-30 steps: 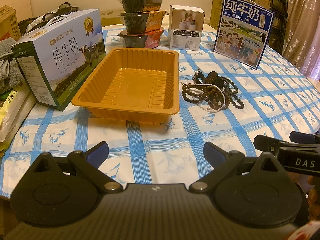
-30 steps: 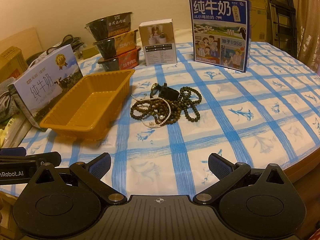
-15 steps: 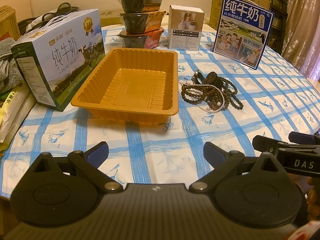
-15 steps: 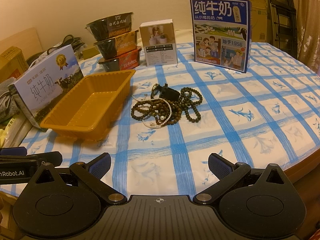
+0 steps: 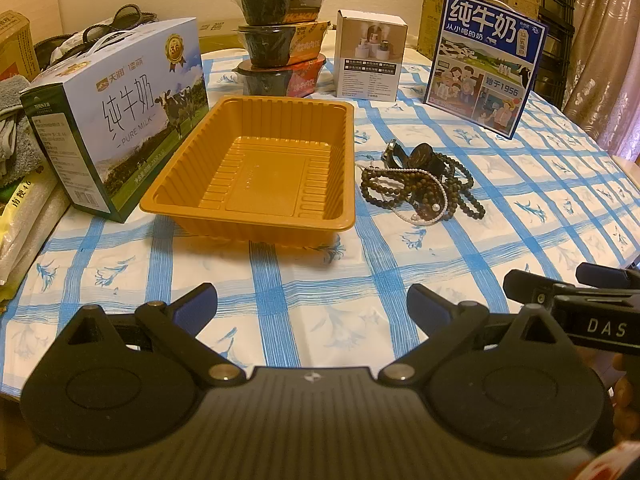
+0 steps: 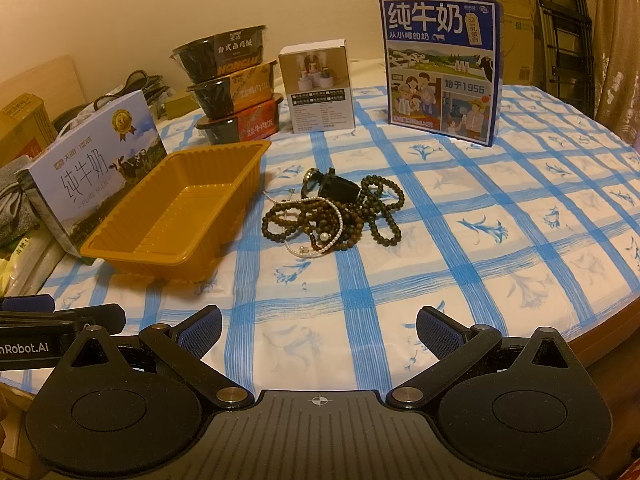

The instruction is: Organize jewelry

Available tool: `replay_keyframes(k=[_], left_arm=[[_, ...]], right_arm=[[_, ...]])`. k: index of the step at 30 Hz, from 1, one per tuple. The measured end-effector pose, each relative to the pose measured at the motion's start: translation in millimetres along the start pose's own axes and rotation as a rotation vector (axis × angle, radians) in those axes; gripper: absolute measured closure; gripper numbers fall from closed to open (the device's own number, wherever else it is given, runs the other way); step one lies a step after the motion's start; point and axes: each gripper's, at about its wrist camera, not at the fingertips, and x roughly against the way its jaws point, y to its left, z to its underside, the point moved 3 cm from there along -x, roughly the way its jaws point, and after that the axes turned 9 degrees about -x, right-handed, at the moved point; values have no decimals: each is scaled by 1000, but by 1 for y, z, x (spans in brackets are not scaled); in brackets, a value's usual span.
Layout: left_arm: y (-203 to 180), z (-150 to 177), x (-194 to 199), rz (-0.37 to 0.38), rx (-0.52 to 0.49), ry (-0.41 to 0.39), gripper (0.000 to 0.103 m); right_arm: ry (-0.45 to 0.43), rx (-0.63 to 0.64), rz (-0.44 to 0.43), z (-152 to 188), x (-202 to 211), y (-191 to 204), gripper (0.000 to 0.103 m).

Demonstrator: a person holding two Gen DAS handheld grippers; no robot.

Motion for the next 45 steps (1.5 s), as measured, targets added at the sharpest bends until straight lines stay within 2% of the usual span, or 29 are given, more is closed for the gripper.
replay_keyframes(k=[45], left_arm=[[-10,1,-3,6,-4,-1,2]], right_arm=[[-17,-13,4,1,-3,-3,0]])
